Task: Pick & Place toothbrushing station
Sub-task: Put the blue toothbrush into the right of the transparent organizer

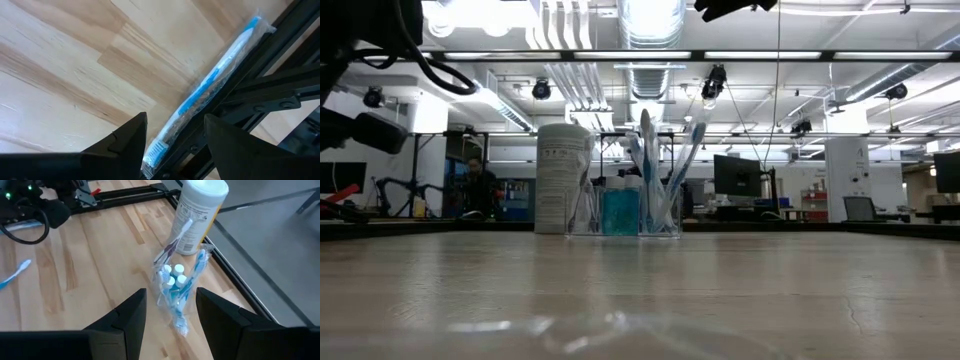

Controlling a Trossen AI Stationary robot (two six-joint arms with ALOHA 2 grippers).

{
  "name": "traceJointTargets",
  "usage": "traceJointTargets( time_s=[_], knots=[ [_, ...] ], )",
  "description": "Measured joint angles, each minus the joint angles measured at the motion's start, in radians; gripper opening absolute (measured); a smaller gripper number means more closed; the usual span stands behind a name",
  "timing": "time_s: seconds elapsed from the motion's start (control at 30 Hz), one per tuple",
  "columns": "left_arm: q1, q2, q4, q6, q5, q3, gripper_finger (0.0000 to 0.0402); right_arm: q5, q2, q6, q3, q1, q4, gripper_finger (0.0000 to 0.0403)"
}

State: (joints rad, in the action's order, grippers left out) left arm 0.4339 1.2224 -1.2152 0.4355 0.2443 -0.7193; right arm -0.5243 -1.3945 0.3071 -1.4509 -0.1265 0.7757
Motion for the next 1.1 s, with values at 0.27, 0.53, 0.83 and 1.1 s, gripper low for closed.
traceJointTargets(
  time_s=[0.27, 0.53, 0.83, 1.1],
  knots=[
    [-0.003, -0.001, -0.011, 0.024, -0.053, -0.075, 0.0202, 0.0, 0.0, -0.031, 0.0, 0.0, 0.002, 0.0169],
    [-0.006, -0.018, -0.032, 0.025, -0.313, -0.228, 0.0202, 0.0, -0.001, 0.023, 0.037, 0.0, 0.003, 0.0169],
    [-0.007, -0.038, 0.015, -0.49, -0.274, -0.357, 0.0202, 0.0, -0.001, 0.04, 0.16, 0.0, -0.022, 0.0169],
    [-0.007, -0.009, -0.031, -0.886, -0.25, -0.324, 0.0202, 0.0, -0.001, 0.09, 0.254, 0.0, -0.115, 0.0169]
  ],
)
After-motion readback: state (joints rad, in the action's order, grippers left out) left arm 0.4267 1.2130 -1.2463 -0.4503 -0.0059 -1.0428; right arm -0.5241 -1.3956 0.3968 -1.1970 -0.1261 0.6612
